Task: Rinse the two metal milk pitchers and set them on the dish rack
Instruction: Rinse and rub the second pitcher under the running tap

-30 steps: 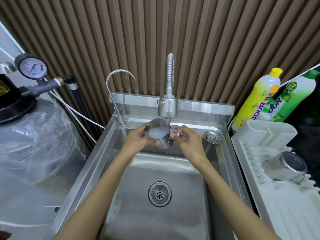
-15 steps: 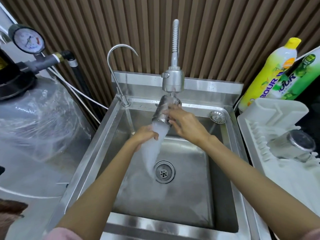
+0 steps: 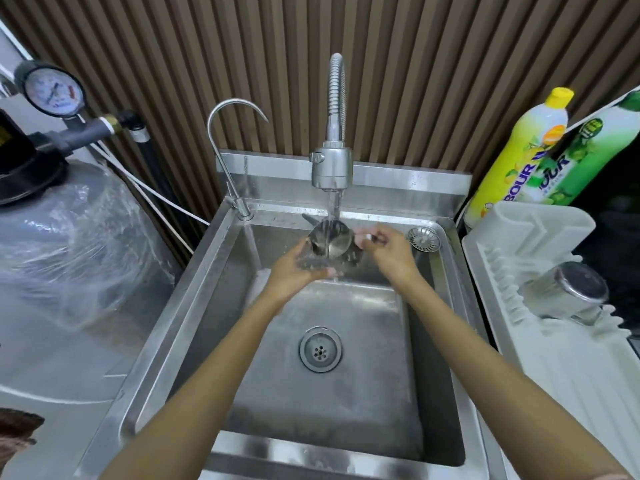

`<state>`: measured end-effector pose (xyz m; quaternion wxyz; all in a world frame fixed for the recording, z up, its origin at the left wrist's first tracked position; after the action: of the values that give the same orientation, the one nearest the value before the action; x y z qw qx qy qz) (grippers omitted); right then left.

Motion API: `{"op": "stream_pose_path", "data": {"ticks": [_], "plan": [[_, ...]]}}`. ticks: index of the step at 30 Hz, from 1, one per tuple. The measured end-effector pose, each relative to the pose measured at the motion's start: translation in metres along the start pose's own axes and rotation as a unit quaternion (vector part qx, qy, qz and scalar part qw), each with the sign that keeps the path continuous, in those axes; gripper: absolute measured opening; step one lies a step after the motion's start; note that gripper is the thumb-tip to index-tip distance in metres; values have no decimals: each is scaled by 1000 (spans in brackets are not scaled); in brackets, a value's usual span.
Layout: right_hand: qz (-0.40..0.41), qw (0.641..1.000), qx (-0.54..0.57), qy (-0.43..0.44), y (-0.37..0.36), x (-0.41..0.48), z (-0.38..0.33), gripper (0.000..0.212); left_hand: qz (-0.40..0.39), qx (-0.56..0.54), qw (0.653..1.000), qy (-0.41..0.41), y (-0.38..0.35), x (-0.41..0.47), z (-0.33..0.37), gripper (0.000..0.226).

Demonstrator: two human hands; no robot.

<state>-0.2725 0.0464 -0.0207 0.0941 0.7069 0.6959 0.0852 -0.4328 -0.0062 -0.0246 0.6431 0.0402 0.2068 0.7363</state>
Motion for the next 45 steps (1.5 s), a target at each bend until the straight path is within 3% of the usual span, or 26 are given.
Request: {"op": "stream_pose_path", "data": {"ticks": [1, 3, 5, 7, 11, 14, 15, 17, 19, 21, 23, 25, 27, 29, 32, 35, 38, 41, 43, 45], "plan": [[-10, 993, 92, -73, 5, -2, 4, 2, 24, 13, 999, -38, -5, -5, 5, 82], [-41, 968, 205, -135, 9, -12, 11, 10, 82, 26, 990, -108, -17, -8, 9, 87], [-56, 951, 258, -164, 4, -24, 14, 8, 144, 40, 980, -133, -22, -7, 13, 93], [-33, 940, 273, -202, -1, -31, 13, 7, 174, 78, 971, -143, -20, -6, 17, 83], [3, 969, 131, -211, 6, -28, -4, 10, 168, 91, 979, -69, -16, -8, 9, 60], [64, 994, -50, -73, 6, -27, -22, 16, 119, -56, 991, -13, -19, -7, -1, 49], [79, 994, -64, -24, 3, -28, -28, 13, 112, -88, 990, -20, -21, -5, 1, 51], [85, 996, 18, 16, -3, -31, -36, 16, 125, -132, 982, -58, -23, -2, 9, 61], [63, 982, 175, -11, -9, -35, -38, 25, 161, -151, 968, -121, -19, 0, 23, 70], [11, 944, 321, -69, -15, -34, -30, 25, 198, -98, 959, -178, -12, -1, 37, 76], [-39, 907, 397, -138, -15, -32, -25, 20, 247, 10, 949, -195, -5, -3, 44, 87], [-76, 916, 353, -173, -9, -30, -27, 9, 295, 95, 937, -163, 0, -7, 43, 90], [-85, 947, 245, -189, -1, -27, -32, 10, 289, 95, 947, -102, 0, -9, 34, 88], [-38, 976, 122, -174, 4, -22, -38, 10, 241, 63, 967, -61, -4, -10, 26, 74], [81, 994, -37, -56, 6, -18, -46, 18, 176, -18, 983, -55, -15, -6, 23, 44], [113, 992, 53, 14, -6, -21, -50, 27, 179, -85, 973, -115, -19, 0, 29, 57], [61, 973, 218, -37, -19, -17, -43, 32, 202, -106, 953, -198, -11, 3, 35, 68], [-24, 945, 300, -124, -18, -17, -36, 27, 250, 11, 944, -216, 2, -2, 40, 84], [-50, 948, 277, -151, -9, -18, -38, 20, 277, 84, 943, -165, 4, -7, 41, 97], [-31, 974, 161, -156, 0, -17, -47, 15, 272, 111, 950, -106, -1, -9, 39, 97]]}}
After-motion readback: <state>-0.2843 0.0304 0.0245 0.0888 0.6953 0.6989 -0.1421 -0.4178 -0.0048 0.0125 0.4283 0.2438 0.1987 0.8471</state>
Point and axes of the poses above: each hand's wrist, its own x-axis towards the middle knuckle, its own y-axis out of the back of the hand, z = x × y, the point moved 1 cm from there along x, towards the middle knuckle, and after that the axes turned 6 degrees about z, right-handed, at the moved point
